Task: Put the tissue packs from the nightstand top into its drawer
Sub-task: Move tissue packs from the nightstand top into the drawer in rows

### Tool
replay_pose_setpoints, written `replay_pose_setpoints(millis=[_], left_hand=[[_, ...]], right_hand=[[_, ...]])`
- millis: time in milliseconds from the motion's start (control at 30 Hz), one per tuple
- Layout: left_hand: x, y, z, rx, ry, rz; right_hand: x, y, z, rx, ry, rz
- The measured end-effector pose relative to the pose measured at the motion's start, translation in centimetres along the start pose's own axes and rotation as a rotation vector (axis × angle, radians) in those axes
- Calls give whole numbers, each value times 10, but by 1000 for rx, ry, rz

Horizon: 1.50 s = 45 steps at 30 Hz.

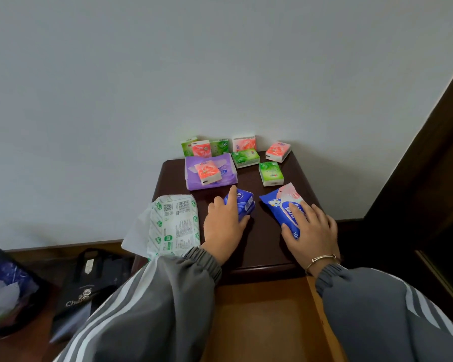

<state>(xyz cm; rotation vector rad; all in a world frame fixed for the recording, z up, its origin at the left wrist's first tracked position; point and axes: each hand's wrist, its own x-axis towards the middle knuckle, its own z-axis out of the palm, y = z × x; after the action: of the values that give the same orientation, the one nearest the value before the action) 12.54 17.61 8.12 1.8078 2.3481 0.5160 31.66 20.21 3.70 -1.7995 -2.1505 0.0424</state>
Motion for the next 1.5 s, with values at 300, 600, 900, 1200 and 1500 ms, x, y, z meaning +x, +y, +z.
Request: replay_pose_setpoints(millis=[300,600,900,1200,1500], left_hand=[[-13,-103,-57,-167,378,-204],[-7,-129,-21,18,290,-253],[-3,-133,-11,33,335,-234],[0,-132,-8,26,394,-222],[-1,-129,-14,36,354,-253]], right_hand=[[-6,0,-17,213,215,-82],[68,-94,-45,266,258,-453],[228,-226,-10,175,-64,-431],[252,-239,30,-133,-127,-381],[236,-207,-34,675,-102,-240]])
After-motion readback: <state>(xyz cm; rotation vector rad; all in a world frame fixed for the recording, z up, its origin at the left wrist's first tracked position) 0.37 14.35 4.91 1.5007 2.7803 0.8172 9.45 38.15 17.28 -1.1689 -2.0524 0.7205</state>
